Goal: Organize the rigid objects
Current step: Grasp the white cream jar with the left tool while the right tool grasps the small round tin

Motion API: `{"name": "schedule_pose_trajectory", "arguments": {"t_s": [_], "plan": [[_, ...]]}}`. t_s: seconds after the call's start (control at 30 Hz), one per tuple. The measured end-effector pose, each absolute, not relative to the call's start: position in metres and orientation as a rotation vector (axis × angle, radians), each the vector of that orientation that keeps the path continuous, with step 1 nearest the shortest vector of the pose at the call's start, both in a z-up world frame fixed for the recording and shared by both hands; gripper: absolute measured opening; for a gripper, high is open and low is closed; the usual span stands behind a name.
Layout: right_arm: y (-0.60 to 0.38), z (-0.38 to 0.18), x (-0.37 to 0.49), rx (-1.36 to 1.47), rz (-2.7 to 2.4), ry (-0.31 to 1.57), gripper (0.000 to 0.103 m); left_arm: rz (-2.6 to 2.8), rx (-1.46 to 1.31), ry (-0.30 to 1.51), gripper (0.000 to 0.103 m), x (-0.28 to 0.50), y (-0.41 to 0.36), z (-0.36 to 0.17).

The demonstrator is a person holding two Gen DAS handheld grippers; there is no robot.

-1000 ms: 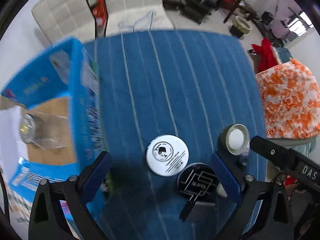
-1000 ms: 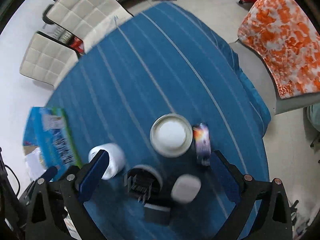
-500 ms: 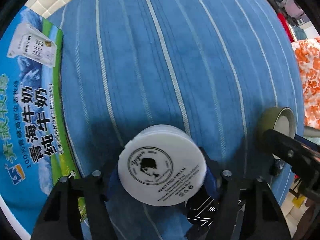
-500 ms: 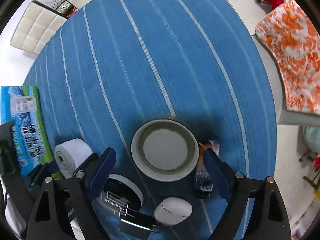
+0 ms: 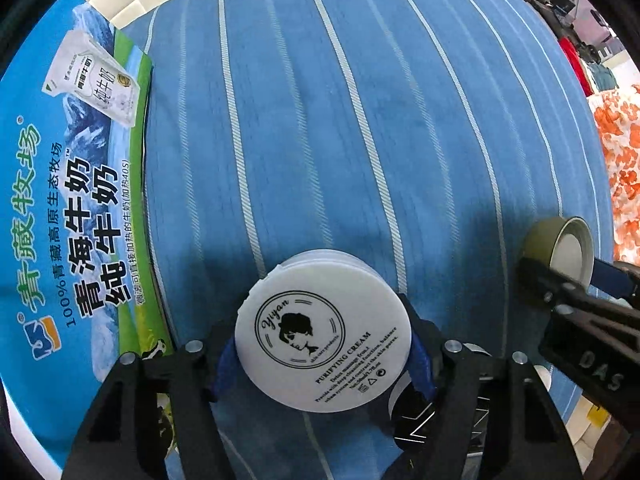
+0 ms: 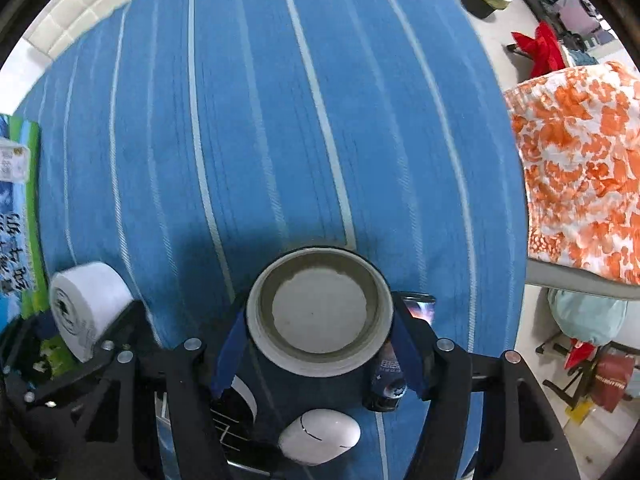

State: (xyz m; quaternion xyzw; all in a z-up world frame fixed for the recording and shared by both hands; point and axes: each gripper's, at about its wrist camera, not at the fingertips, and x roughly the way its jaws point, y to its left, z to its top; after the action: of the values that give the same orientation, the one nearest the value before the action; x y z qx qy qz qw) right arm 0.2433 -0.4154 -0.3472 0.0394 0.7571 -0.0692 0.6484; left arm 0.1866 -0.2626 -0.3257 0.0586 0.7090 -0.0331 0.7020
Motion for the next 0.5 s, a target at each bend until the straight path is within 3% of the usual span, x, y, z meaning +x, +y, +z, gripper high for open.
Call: {"name": "schedule_pose_trajectory", "arguments": {"t_s": [0.5], "plan": [[-0.416, -0.286, 0.214, 0.203, -0.162, 1.563, 0.067, -0.101, 0.084, 1.501, 0.065, 0.181, -0.260, -0.276]]}}
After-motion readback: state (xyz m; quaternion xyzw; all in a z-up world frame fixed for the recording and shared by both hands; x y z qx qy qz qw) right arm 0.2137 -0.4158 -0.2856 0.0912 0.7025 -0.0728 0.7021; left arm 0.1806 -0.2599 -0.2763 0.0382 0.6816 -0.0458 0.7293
